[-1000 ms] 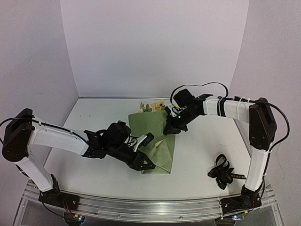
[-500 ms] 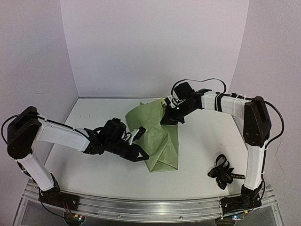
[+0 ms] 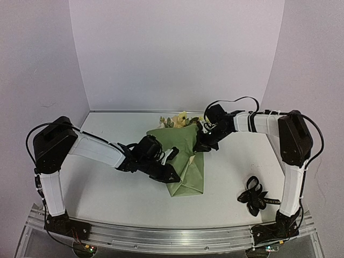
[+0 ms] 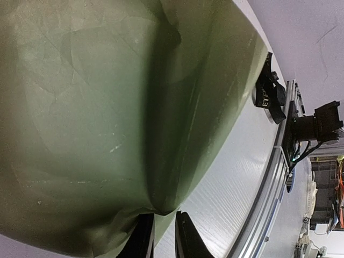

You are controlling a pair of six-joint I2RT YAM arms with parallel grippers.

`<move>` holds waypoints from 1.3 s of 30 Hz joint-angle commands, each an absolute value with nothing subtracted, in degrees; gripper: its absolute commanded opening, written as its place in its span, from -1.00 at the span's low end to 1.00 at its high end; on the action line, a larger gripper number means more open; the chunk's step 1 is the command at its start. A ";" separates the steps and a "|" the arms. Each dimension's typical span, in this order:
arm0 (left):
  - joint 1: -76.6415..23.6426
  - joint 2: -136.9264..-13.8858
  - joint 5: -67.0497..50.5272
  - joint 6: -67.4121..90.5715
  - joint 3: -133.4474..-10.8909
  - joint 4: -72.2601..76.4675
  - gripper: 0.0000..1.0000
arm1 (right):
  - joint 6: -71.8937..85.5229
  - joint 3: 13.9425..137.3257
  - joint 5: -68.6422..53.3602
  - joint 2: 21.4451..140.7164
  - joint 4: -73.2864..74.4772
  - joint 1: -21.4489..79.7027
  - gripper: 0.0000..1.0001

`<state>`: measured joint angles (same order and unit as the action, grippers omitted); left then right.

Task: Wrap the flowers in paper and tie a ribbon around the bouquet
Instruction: Adjust the 2/3-folded wrapping paper at the center of the board.

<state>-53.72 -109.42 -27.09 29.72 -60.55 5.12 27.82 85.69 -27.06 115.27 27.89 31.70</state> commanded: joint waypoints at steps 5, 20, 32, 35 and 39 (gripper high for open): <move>-54.45 -113.25 -28.02 26.96 -65.52 1.12 -0.69 | 30.11 85.38 -27.38 109.59 25.53 30.07 -0.49; -55.18 -115.10 -28.91 26.45 -66.85 1.14 -0.70 | 33.45 70.75 -30.03 103.52 23.01 33.51 0.02; -55.19 -114.23 -28.61 26.21 -65.78 1.23 -0.70 | 35.98 65.33 -28.13 104.23 19.17 36.03 -0.71; -55.20 -113.77 -28.71 26.19 -65.45 1.23 -0.70 | 35.84 62.45 -25.73 103.18 18.40 36.08 -0.96; -55.20 -112.37 -28.92 26.02 -64.77 0.99 -0.70 | 35.82 57.90 -21.71 100.49 17.03 36.64 -1.00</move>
<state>-54.87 -114.72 -28.40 27.00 -64.84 0.93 36.10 61.88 -26.96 104.33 19.04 35.71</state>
